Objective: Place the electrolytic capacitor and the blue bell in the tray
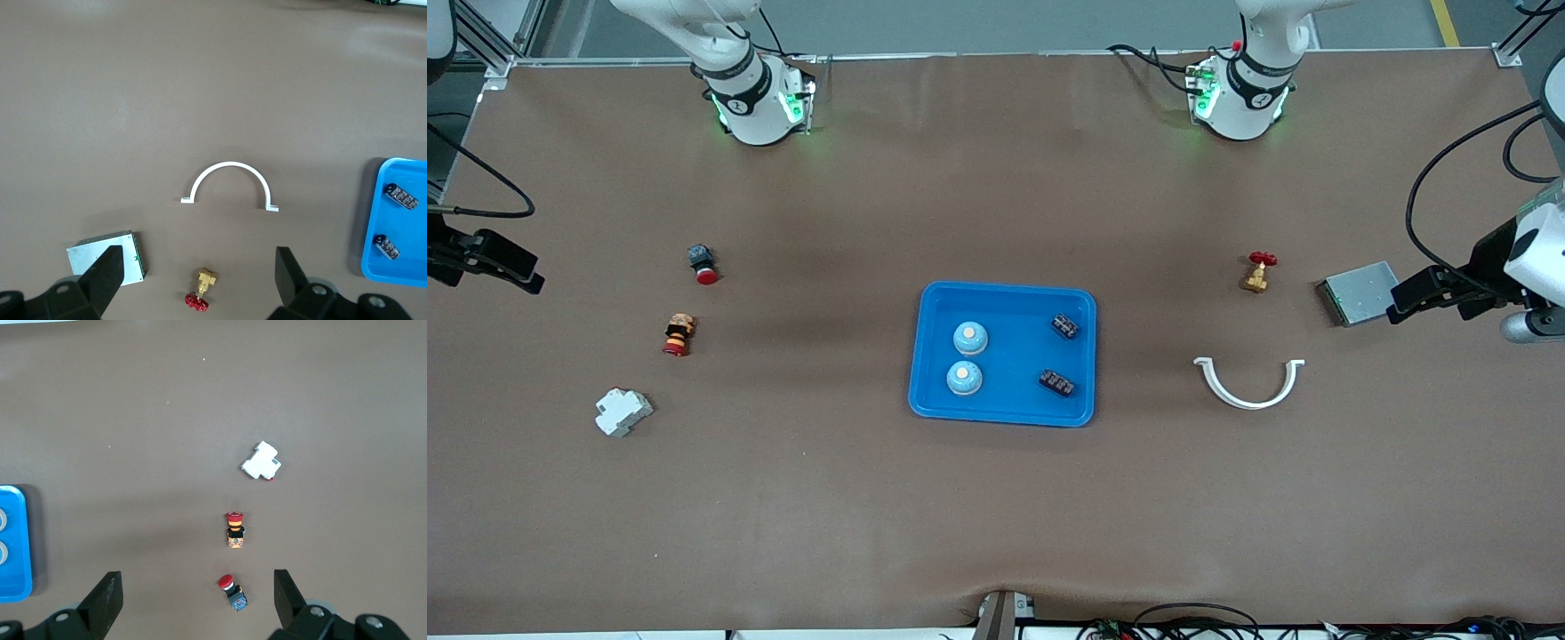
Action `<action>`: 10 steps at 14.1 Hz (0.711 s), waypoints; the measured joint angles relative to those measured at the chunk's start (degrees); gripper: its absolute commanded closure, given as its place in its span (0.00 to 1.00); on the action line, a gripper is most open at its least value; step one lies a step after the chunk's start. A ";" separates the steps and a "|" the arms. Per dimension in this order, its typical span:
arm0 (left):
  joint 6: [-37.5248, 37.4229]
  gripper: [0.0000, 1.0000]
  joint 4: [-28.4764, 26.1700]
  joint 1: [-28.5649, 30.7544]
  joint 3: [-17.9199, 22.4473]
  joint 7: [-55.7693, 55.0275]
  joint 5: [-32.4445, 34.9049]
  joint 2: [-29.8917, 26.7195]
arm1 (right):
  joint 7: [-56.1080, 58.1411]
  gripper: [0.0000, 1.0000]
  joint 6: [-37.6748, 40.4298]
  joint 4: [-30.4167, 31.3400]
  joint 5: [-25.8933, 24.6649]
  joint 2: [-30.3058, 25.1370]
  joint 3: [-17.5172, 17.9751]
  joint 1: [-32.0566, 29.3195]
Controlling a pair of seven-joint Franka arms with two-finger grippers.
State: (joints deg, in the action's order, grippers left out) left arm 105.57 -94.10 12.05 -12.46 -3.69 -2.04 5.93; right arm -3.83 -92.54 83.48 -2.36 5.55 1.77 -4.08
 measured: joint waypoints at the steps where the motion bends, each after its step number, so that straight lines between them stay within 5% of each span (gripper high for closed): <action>1: 0.03 0.00 0.00 0.00 0.00 -0.03 0.00 0.18 | -0.01 0.00 0.00 0.00 0.00 -0.01 -0.12 -0.06; 6: 0.07 0.00 0.35 -0.52 -0.60 -0.26 0.00 0.46 | -0.63 0.00 1.90 0.01 3.94 -0.40 -1.06 -0.34; 10: 0.06 0.00 0.45 -7.40 3.46 -1.23 0.00 0.50 | -0.63 0.00 3.82 0.01 4.88 -0.77 -1.31 -0.45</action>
State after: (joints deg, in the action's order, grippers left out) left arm 105.64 -93.65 4.65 -9.00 -4.92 -2.04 6.42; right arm -4.45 -88.73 83.49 2.52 4.78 0.46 -4.53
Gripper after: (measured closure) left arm 0.000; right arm 0.000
